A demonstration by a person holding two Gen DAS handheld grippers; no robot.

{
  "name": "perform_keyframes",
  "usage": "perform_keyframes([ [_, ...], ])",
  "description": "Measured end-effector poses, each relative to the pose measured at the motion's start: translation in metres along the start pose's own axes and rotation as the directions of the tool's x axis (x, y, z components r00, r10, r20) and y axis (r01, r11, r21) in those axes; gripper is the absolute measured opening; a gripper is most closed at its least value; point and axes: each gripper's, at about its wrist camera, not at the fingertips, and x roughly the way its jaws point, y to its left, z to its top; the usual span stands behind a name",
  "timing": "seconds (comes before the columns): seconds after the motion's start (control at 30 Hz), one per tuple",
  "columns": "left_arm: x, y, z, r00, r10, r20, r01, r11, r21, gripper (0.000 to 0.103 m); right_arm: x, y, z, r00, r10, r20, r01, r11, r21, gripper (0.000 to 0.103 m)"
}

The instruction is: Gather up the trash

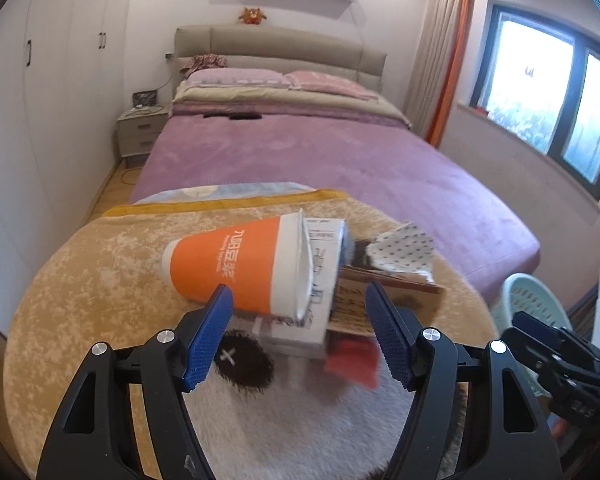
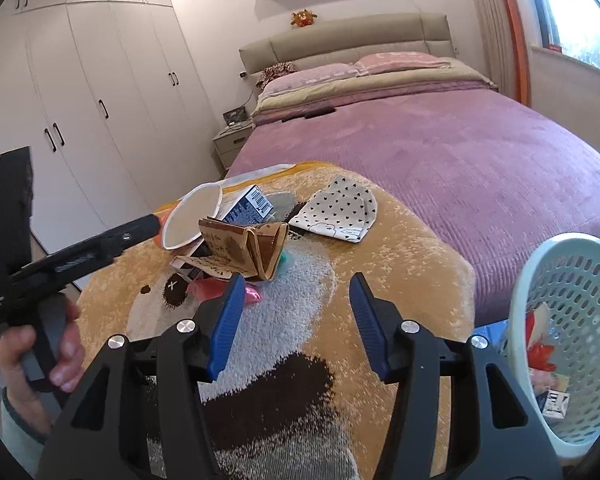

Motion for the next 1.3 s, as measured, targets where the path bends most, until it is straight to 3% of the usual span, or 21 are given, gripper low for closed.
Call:
perform_keyframes([
  [0.3, 0.05, 0.007, 0.012, 0.986, 0.147, -0.081, -0.146, 0.989, 0.016, 0.059, 0.024, 0.01, 0.016, 0.998, 0.047, -0.042, -0.049, 0.998, -0.04, 0.051],
  [0.43, 0.042, 0.011, 0.011, 0.988, 0.14, -0.07, -0.139, 0.99, 0.018, 0.05, 0.045, 0.016, 0.025, 0.993, 0.086, -0.081, -0.089, 0.995, -0.043, 0.051],
  [0.5, 0.036, 0.013, 0.006, 0.988, 0.143, -0.065, -0.141, 0.99, 0.026, 0.039, 0.056, 0.019, 0.027, 0.99, 0.101, -0.102, -0.107, 0.993, -0.046, 0.051],
  [0.77, -0.002, 0.039, -0.011, 0.991, 0.132, -0.021, -0.132, 0.991, -0.017, 0.022, 0.09, 0.021, 0.026, 0.97, 0.164, -0.18, -0.168, 0.986, -0.008, 0.051],
  [0.83, -0.01, 0.045, -0.016, 0.993, 0.12, -0.01, -0.12, 0.992, -0.031, 0.016, 0.092, 0.02, 0.024, 0.966, 0.183, -0.184, -0.184, 0.983, 0.009, 0.032],
  [0.87, -0.012, 0.046, -0.017, 0.994, 0.112, -0.007, -0.112, 0.993, -0.035, 0.012, 0.092, 0.02, 0.022, 0.961, 0.201, -0.191, -0.202, 0.979, 0.015, 0.017],
  [0.9, -0.016, 0.047, -0.02, 0.995, 0.097, -0.005, -0.098, 0.994, -0.043, 0.009, 0.091, 0.021, 0.02, 0.958, 0.214, -0.191, -0.215, 0.977, 0.017, 0.011],
  [1.1, -0.032, 0.049, -0.033, 0.997, 0.073, 0.013, -0.073, 0.996, -0.042, 0.005, 0.063, 0.034, 0.005, 0.979, 0.146, -0.144, -0.155, 0.986, -0.057, 0.009],
  [1.3, -0.06, 0.05, -0.055, 0.999, 0.021, 0.036, -0.019, 0.998, -0.058, 0.005, 0.021, 0.036, -0.01, 0.984, 0.143, -0.105, -0.152, 0.985, -0.076, 0.009],
])
